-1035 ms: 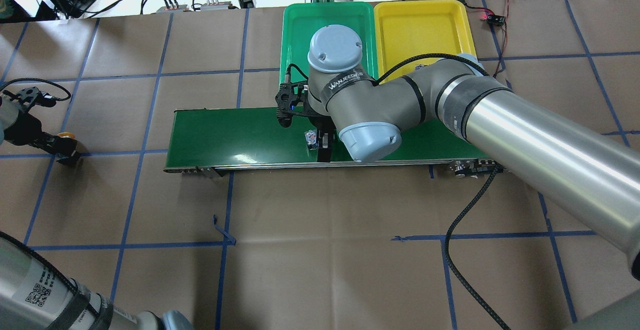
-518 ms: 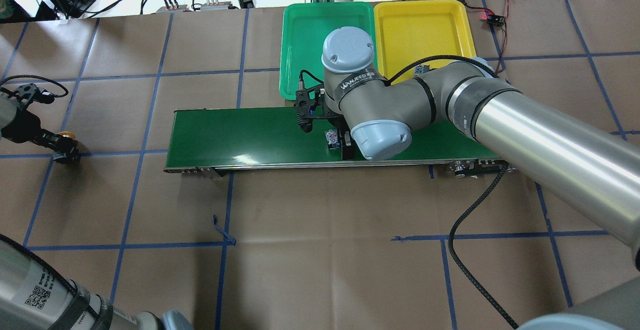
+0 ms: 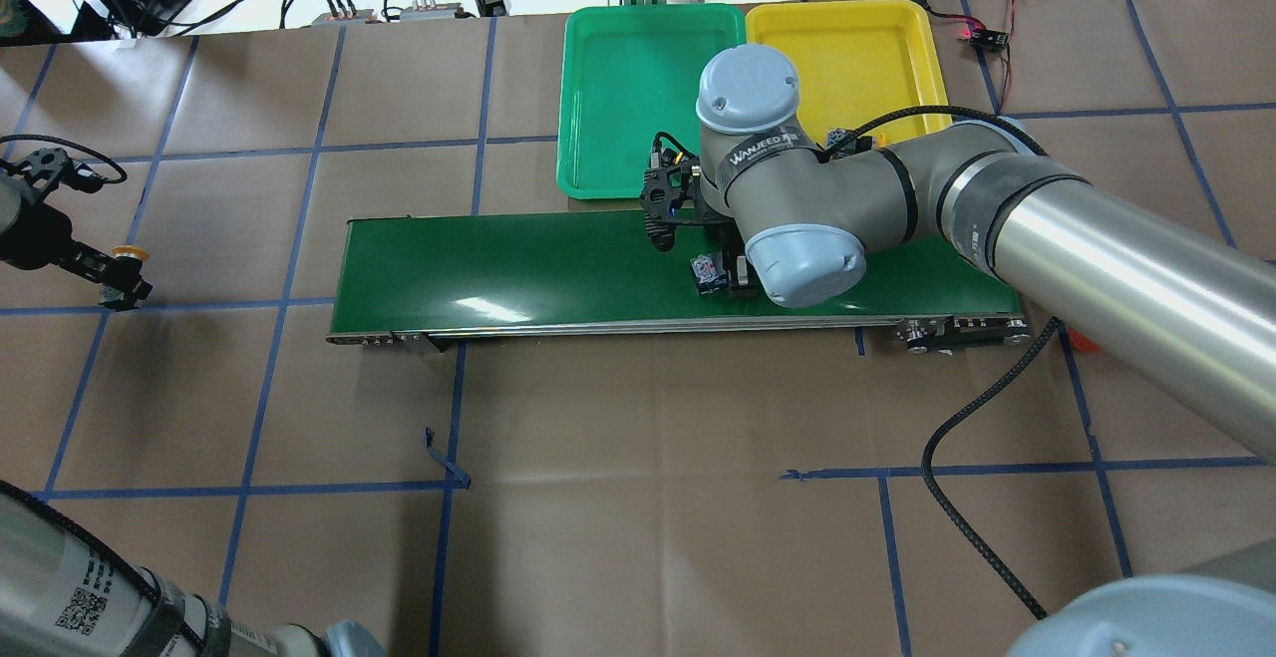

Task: Sort buttons by color to trays
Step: 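Grasp the green-capped button on the conveyor with the right gripper and lift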

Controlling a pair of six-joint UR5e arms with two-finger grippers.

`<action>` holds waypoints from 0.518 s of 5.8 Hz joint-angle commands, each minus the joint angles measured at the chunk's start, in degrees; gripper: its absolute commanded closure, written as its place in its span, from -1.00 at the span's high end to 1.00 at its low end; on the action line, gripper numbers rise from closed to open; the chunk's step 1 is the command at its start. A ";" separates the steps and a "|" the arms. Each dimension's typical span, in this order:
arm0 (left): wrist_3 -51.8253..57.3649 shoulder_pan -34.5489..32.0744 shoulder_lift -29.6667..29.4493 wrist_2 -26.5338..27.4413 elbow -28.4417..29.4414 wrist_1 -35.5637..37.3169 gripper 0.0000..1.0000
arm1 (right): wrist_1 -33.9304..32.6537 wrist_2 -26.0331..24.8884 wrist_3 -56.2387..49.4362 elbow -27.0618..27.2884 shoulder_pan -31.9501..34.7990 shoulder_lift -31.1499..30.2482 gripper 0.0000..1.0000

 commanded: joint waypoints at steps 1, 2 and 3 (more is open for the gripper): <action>11.83 -7.10 5.10 -0.46 -3.18 -2.75 -0.99 | 0.04 -2.14 -1.93 -0.15 -1.14 -1.11 -0.83; 18.25 -10.71 7.64 -0.11 -5.29 -3.11 -0.99 | 0.04 -2.58 -2.82 -0.93 -3.58 -1.55 -0.83; 25.36 -14.57 9.93 -0.02 -6.09 -3.63 -0.99 | -0.22 -2.24 -2.57 -3.81 -4.13 -2.42 -0.82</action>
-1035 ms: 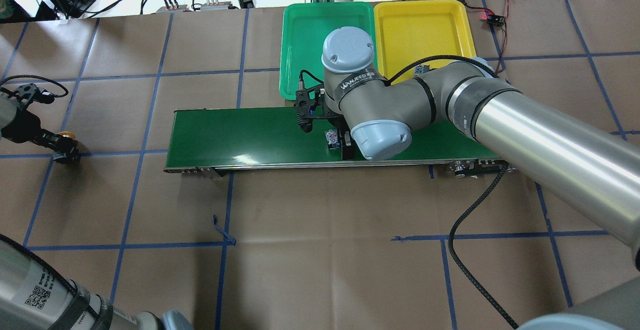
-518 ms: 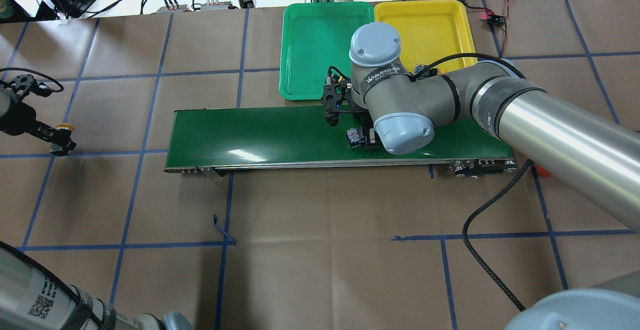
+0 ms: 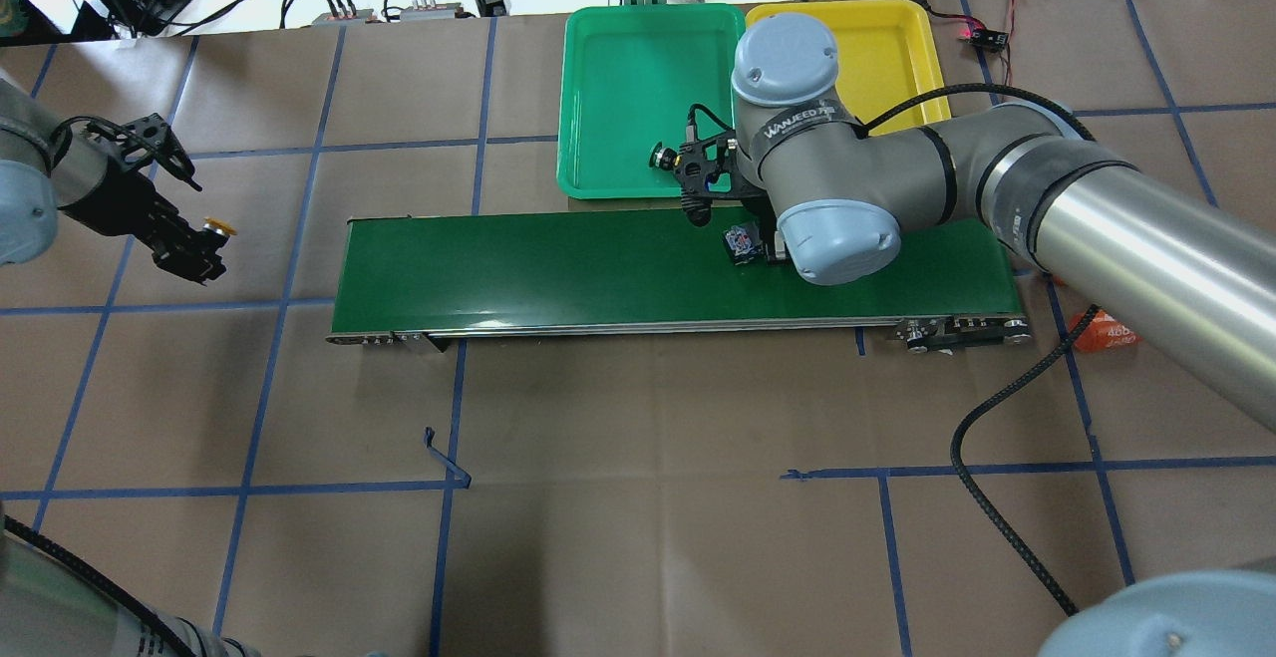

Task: Sort buttons by color to trays
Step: 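Drop green button into green tray with right while left moves to conveyor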

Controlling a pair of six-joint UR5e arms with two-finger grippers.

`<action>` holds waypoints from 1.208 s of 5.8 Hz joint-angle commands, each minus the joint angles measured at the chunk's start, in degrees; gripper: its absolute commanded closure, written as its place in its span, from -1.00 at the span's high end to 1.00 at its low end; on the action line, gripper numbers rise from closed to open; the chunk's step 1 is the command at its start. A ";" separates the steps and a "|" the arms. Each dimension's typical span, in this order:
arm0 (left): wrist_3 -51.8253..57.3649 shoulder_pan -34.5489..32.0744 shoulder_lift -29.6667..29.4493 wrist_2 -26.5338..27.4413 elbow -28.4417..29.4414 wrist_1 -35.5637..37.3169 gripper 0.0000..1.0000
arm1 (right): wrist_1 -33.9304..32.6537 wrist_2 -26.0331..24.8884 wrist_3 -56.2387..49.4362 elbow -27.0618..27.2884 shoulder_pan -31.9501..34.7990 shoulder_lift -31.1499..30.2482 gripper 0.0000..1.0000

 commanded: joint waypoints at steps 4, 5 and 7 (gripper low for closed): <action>17.79 -17.66 4.19 0.23 -2.88 -0.43 -0.97 | -0.88 4.16 8.46 -29.45 -0.75 19.25 -0.67; 18.74 -19.26 4.46 0.06 -5.24 -0.17 -0.94 | -0.71 5.50 8.40 -31.35 -0.57 21.05 0.55; 22.62 -19.19 6.39 0.06 -8.34 1.06 -0.92 | -0.62 7.98 8.23 -31.64 -0.74 19.93 1.00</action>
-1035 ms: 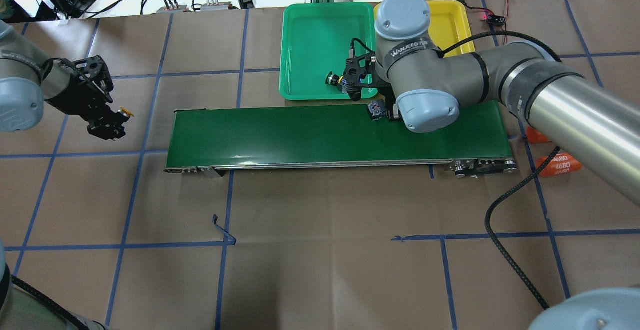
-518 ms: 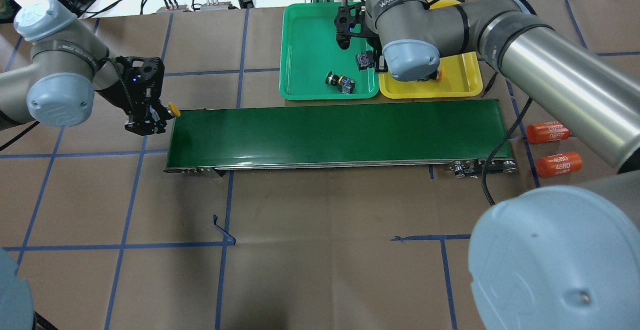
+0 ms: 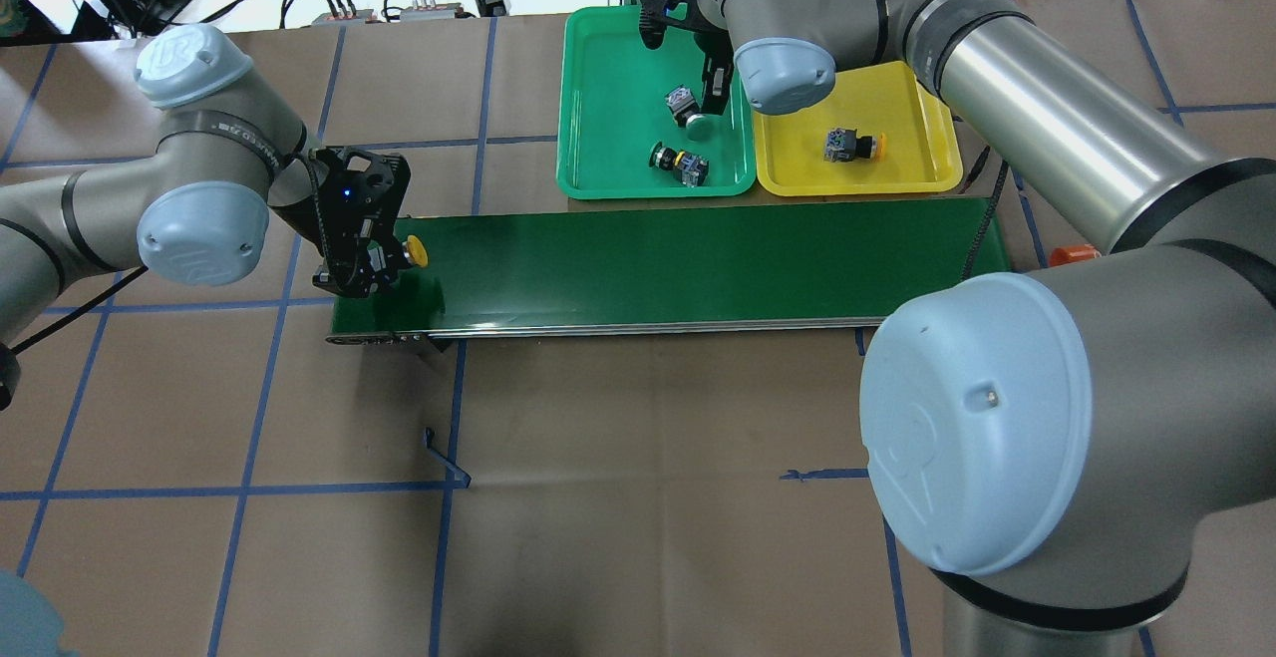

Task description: Sort buttons by color to trays

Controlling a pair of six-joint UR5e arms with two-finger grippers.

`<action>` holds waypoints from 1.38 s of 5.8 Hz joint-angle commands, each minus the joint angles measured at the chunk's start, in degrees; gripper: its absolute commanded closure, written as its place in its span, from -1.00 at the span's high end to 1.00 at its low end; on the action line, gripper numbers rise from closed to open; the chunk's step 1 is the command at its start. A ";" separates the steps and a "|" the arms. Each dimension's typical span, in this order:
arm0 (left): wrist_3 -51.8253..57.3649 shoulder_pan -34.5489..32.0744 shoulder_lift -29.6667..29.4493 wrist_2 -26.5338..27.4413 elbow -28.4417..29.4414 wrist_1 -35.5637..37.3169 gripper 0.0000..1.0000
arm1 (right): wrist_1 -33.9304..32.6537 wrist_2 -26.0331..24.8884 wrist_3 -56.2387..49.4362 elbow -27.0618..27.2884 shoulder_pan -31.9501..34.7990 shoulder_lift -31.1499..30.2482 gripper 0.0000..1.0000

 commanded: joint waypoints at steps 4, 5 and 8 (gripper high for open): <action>-2.15 -0.14 -0.86 -0.41 -0.47 1.97 -0.57 | 27.86 0.00 0.15 7.00 -0.16 -15.03 1.00; -3.63 -0.32 -0.78 -0.58 -1.08 1.62 0.95 | 27.10 0.61 -0.20 14.44 -0.07 -19.60 1.00; -5.91 -0.23 2.02 0.20 0.32 -0.74 0.96 | 26.04 0.53 -9.78 22.68 0.02 -26.06 1.00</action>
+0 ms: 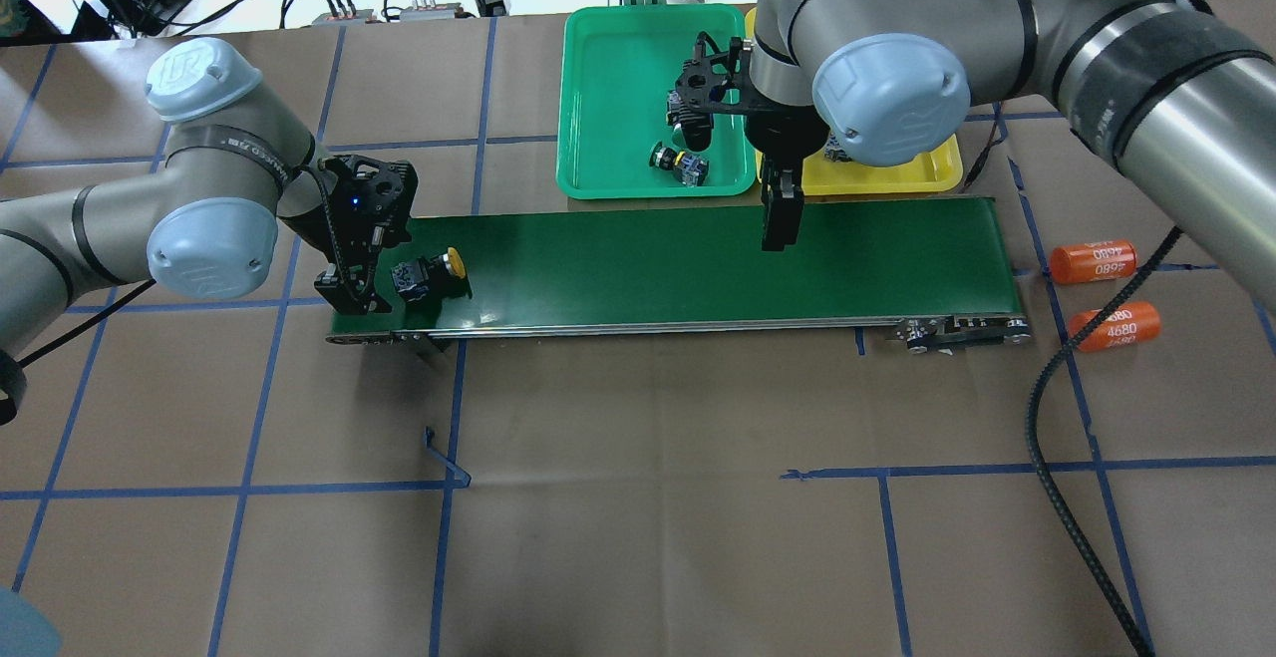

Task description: Sort buttons by color to trays

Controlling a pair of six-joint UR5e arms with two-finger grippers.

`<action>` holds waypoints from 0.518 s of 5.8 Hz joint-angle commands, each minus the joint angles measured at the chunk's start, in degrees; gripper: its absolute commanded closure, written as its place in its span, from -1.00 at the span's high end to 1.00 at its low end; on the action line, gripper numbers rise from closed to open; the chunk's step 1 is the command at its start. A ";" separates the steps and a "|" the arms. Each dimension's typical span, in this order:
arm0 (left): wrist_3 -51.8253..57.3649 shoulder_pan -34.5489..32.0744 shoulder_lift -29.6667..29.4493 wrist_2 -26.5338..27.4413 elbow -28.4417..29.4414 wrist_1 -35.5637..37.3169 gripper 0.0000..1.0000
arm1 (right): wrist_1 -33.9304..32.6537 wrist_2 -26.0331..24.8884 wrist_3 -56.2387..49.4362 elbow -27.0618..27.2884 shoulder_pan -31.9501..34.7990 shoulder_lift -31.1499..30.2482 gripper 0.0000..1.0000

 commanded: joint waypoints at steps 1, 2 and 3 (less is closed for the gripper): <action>-8.26 0.06 3.93 0.34 2.51 -7.20 0.96 | -0.30 0.07 -2.45 1.10 0.14 -0.84 1.00; -12.33 0.06 6.83 -0.35 5.05 -14.14 0.96 | -4.31 0.07 -2.11 1.10 0.14 -0.23 1.00; -13.59 -0.11 10.08 -1.58 8.29 -21.60 0.96 | -5.83 0.25 -1.49 1.27 0.22 -0.22 1.00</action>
